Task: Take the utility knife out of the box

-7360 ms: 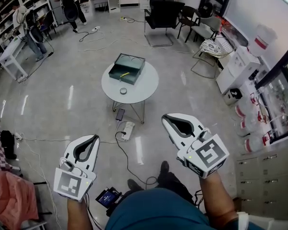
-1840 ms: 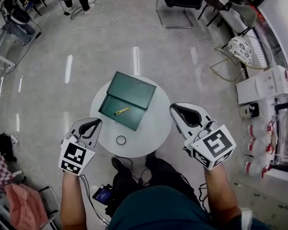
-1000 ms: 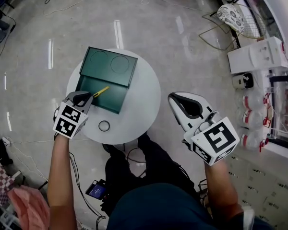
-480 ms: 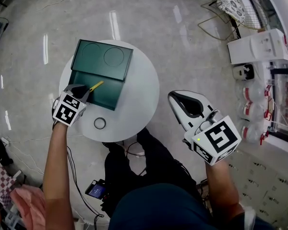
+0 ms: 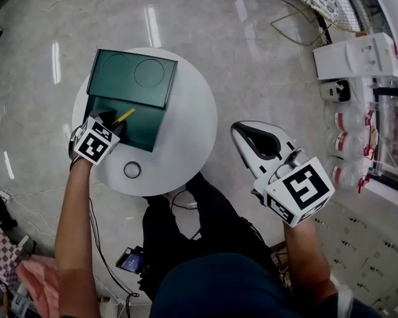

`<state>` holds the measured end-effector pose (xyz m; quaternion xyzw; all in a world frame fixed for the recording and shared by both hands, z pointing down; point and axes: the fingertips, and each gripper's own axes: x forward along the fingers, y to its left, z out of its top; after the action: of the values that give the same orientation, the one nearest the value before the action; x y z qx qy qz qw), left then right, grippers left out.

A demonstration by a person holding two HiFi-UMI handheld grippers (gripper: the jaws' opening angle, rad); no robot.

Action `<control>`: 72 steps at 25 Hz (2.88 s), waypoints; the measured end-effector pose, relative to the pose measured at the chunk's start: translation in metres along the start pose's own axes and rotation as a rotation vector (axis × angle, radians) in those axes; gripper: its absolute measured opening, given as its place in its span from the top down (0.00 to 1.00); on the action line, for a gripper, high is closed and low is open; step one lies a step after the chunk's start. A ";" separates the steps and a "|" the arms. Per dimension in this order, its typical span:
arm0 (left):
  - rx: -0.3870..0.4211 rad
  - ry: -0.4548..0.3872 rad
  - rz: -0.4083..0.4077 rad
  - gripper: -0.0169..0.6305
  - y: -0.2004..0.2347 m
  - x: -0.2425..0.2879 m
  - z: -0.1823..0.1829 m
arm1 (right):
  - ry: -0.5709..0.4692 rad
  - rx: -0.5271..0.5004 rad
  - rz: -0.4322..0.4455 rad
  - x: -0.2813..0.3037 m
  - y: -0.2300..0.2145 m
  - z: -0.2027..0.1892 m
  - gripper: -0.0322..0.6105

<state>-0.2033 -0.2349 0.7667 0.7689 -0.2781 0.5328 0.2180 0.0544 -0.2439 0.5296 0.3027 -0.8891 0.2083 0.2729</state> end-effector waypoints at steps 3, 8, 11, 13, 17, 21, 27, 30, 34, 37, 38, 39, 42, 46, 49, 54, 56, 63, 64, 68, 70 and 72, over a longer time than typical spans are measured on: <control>0.073 0.085 0.007 0.72 0.001 0.014 -0.008 | 0.005 0.006 -0.001 0.005 -0.003 -0.005 0.89; 0.089 0.135 -0.025 0.70 0.000 0.018 -0.007 | 0.007 0.014 0.001 0.007 -0.006 -0.007 0.89; 0.074 0.135 -0.056 0.70 0.002 0.017 -0.007 | 0.006 0.015 0.004 0.009 -0.005 -0.006 0.89; 0.063 0.128 -0.060 0.74 0.005 0.017 -0.008 | 0.005 0.013 0.006 0.010 -0.003 -0.005 0.89; 0.061 0.113 -0.064 0.82 0.006 0.016 -0.007 | 0.002 0.006 0.010 0.012 0.001 0.001 0.89; 0.078 0.105 -0.049 0.85 0.002 0.013 -0.007 | -0.003 -0.002 0.012 0.012 0.005 0.010 0.89; 0.065 0.040 0.026 0.86 0.000 -0.014 0.000 | -0.027 -0.026 0.024 0.008 0.021 0.029 0.89; 0.064 0.017 0.044 0.86 0.000 -0.032 0.005 | -0.044 -0.039 0.032 0.006 0.029 0.040 0.89; 0.070 -0.004 0.053 0.86 -0.006 -0.056 0.004 | -0.067 -0.057 0.038 0.003 0.041 0.054 0.89; 0.061 -0.033 0.070 0.86 -0.008 -0.081 0.001 | -0.086 -0.075 0.044 0.001 0.054 0.069 0.89; 0.058 -0.044 0.079 0.86 -0.009 -0.091 -0.001 | -0.094 -0.082 0.046 -0.001 0.059 0.074 0.89; 0.054 -0.055 0.089 0.86 -0.010 -0.102 -0.001 | -0.102 -0.089 0.048 -0.003 0.063 0.080 0.89; 0.035 -0.100 0.122 0.86 -0.010 -0.135 -0.001 | -0.125 -0.113 0.055 -0.007 0.077 0.098 0.89; -0.002 -0.179 0.165 0.86 -0.015 -0.186 0.005 | -0.154 -0.143 0.066 -0.019 0.096 0.121 0.89; -0.060 -0.270 0.179 0.86 -0.025 -0.227 0.011 | -0.173 -0.166 0.072 -0.032 0.111 0.137 0.89; -0.118 -0.400 0.223 0.86 -0.042 -0.296 0.015 | -0.207 -0.207 0.076 -0.052 0.137 0.162 0.89; -0.129 -0.443 0.247 0.86 -0.049 -0.324 0.013 | -0.221 -0.221 0.078 -0.060 0.149 0.170 0.89; -0.181 -0.599 0.327 0.86 -0.075 -0.414 0.009 | -0.264 -0.259 0.088 -0.088 0.185 0.197 0.89; -0.190 -0.624 0.337 0.86 -0.079 -0.427 0.007 | -0.272 -0.264 0.089 -0.092 0.190 0.200 0.89; -0.226 -0.723 0.382 0.86 -0.097 -0.479 -0.002 | -0.292 -0.295 0.098 -0.112 0.214 0.209 0.89; -0.237 -0.767 0.402 0.86 -0.108 -0.503 -0.002 | -0.299 -0.337 0.103 -0.123 0.224 0.211 0.89; -0.242 -0.799 0.421 0.86 -0.117 -0.524 -0.001 | -0.312 -0.388 0.121 -0.133 0.239 0.215 0.89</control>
<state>-0.2720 -0.0437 0.2696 0.8097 -0.5504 0.1912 0.0693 -0.0897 -0.1286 0.2351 0.2196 -0.9602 0.0006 0.1723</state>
